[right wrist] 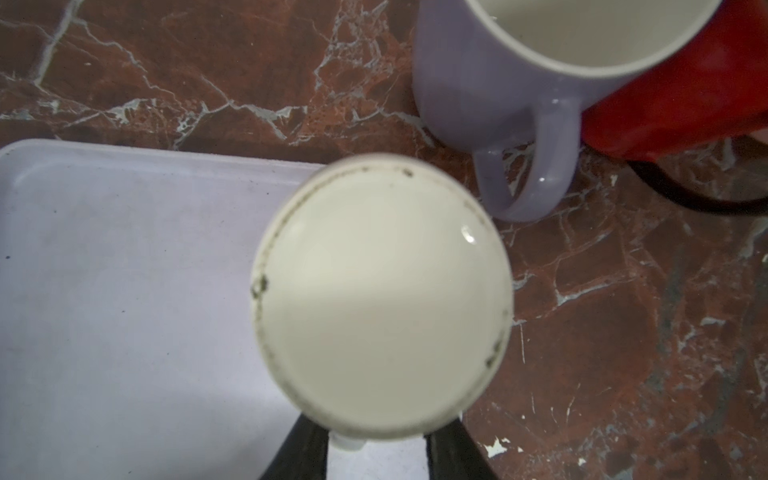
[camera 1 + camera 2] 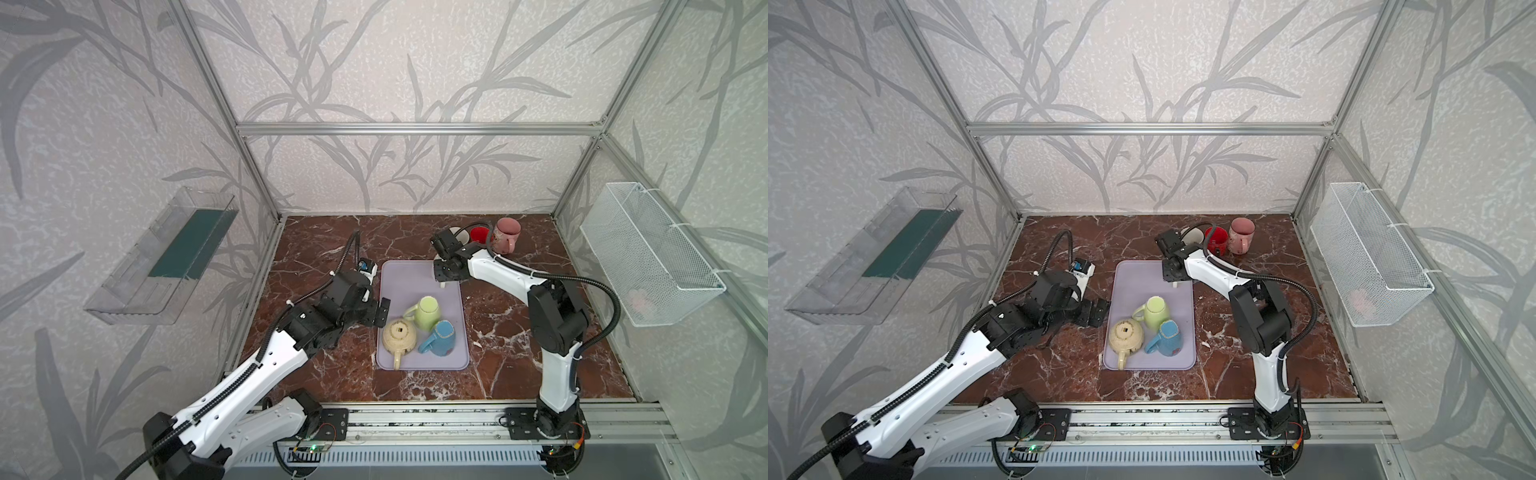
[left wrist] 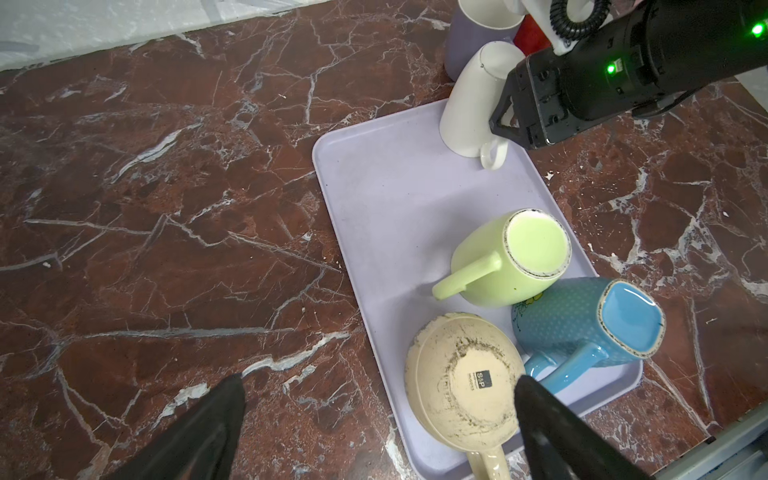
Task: Turn the mug right side up
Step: 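Lift the white mug with the right gripper while the left gripper draws back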
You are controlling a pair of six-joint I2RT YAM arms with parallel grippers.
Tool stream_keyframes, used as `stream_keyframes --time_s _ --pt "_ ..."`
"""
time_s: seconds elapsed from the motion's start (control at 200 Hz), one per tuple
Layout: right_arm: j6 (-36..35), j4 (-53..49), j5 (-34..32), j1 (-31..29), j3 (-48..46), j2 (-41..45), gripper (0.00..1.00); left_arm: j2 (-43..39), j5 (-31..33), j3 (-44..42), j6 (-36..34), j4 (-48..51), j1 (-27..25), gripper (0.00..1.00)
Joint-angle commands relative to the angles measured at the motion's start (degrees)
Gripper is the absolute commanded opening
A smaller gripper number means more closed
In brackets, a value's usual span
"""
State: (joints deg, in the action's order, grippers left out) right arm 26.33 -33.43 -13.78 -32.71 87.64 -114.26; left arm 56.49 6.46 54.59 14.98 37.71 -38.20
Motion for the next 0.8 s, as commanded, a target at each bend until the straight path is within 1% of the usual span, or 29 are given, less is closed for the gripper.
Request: stream_keyframes --time_s 0.0,0.17,0.39,0.795 --pt "-0.3 -2.0 -2.1 0.4 2.0 -1.9 0.33 -0.2 1.8 0.0 -0.6 0.8 0.1 0.99" --pt "-0.5 -2.1 -1.1 1.0 2.3 -2.6 0.28 0.0 1.7 -0.1 -1.1 0.8 0.1 0.99" --pt "-1.3 -2.7 -1.4 1.2 3.4 -3.4 0.22 0.3 1.7 -0.3 -1.1 0.8 0.1 0.99" --pt "-1.4 -3.1 -1.1 1.6 3.4 -4.8 0.21 0.9 1.4 -0.3 -1.2 0.8 0.1 0.99"
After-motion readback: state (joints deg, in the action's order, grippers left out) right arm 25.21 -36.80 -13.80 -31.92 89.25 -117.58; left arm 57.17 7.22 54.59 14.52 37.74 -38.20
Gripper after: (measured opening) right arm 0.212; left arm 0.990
